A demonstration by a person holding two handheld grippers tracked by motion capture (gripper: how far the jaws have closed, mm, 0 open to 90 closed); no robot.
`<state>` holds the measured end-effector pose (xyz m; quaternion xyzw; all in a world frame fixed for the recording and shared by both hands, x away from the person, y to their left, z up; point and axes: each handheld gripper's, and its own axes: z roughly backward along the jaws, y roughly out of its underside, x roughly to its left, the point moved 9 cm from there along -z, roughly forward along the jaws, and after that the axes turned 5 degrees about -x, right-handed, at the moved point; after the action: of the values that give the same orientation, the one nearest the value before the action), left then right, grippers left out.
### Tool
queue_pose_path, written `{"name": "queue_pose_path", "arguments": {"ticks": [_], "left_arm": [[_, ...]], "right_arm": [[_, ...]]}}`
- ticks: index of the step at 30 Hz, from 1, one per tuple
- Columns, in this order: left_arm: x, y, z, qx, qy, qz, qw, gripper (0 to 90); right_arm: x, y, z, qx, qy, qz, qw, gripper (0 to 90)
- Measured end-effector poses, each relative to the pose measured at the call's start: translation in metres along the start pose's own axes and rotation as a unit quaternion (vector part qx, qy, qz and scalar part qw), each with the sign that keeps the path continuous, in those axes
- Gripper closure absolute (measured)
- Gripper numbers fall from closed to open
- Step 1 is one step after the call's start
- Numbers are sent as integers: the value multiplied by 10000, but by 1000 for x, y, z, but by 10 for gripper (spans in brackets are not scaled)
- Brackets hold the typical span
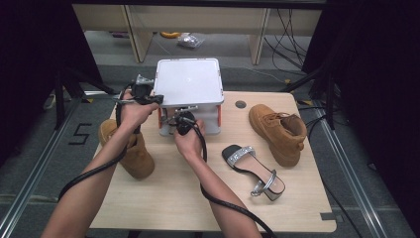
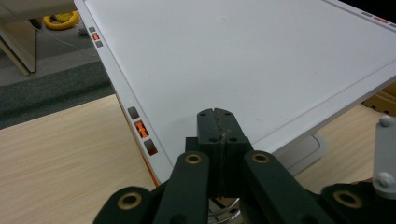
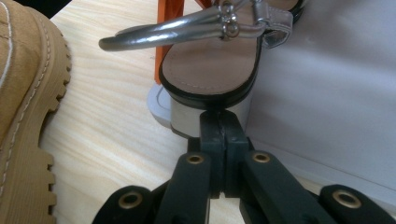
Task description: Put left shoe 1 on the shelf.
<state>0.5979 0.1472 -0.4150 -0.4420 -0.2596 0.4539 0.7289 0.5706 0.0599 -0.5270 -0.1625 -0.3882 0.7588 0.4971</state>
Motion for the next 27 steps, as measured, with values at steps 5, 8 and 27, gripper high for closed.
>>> {"name": "queue_pose_path", "arguments": {"ticks": [5,8,27], "left_arm": [[0,1,1,96,-15,-96,9999,898],[0,1,1,104,-22,-104,9999,898],[0,1,1,125,14,-108,9999,898]], "right_arm": [[0,-1,-1,-13,15,-52,10000,900],[-1,-1,-1,-10,46,4,10000,900],[-6,11,-8,71,131,-22,9999,900]]}}
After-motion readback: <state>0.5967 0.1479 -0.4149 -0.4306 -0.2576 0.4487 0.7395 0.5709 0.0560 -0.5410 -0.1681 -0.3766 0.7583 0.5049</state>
